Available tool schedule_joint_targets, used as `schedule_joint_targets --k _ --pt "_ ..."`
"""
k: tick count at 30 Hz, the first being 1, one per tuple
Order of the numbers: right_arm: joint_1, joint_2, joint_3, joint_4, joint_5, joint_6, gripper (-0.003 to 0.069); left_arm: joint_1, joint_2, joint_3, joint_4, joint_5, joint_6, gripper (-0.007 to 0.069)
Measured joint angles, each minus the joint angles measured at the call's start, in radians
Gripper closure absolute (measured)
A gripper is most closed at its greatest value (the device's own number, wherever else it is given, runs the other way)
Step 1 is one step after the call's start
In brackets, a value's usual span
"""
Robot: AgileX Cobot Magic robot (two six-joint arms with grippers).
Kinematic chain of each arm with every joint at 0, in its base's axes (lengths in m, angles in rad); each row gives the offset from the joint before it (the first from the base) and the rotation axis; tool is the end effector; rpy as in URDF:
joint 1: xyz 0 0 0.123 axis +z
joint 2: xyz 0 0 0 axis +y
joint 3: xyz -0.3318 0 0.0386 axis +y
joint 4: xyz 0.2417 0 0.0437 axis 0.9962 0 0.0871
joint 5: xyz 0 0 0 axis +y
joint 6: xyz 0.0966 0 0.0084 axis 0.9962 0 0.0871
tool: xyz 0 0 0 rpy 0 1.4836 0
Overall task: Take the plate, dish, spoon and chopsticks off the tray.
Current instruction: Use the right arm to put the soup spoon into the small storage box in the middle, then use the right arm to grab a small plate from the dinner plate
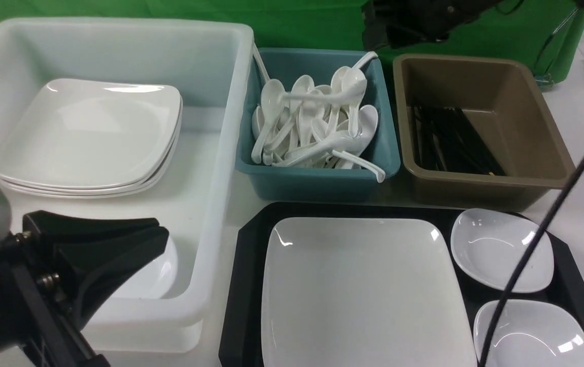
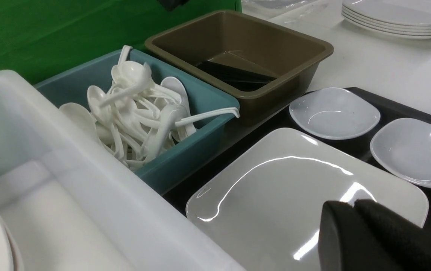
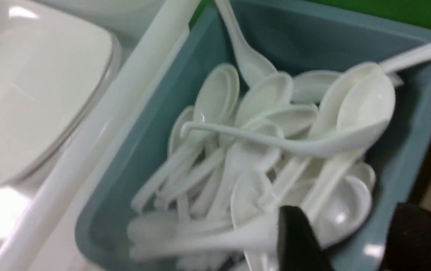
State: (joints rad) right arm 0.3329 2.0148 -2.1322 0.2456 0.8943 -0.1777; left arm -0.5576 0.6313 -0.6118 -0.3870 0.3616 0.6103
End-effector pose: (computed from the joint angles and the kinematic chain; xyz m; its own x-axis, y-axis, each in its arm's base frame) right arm 0.4539 0.1764 0.4182 -0.5801 -0.2235 -0.7833 -0.4737 0.8749 0.1012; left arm 0.0696 -0.0587 0.3634 -0.0645 0.3248 -0.9436 0.6695 0.7153 0.2004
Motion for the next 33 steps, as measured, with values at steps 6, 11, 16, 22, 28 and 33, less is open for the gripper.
schedule_joint_targets --k 6,11,16,22,28,33 --pt "0.043 -0.173 0.092 -0.258 0.237 0.037 0.0471 0.000 0.001 0.000 0.000 0.003 0.000 0.0608" --pt "0.123 -0.362 0.415 -0.354 0.234 0.065 0.0454 0.000 0.001 0.000 0.000 0.006 0.000 0.0608" --pt "0.189 -0.569 0.956 -0.368 0.203 0.092 0.0396 0.000 0.001 0.000 0.000 0.007 0.000 0.0608" --pt "0.201 -0.673 1.335 -0.358 0.012 0.094 0.0249 0.000 0.001 0.000 -0.003 0.011 -0.011 0.0608" --pt "0.201 -0.676 1.519 -0.275 -0.243 0.070 0.0120 0.000 0.001 0.000 -0.021 0.011 -0.011 0.0608" --pt "0.201 -0.677 1.540 -0.267 -0.329 0.047 0.0111 0.000 0.001 0.000 -0.027 0.013 -0.011 0.0608"
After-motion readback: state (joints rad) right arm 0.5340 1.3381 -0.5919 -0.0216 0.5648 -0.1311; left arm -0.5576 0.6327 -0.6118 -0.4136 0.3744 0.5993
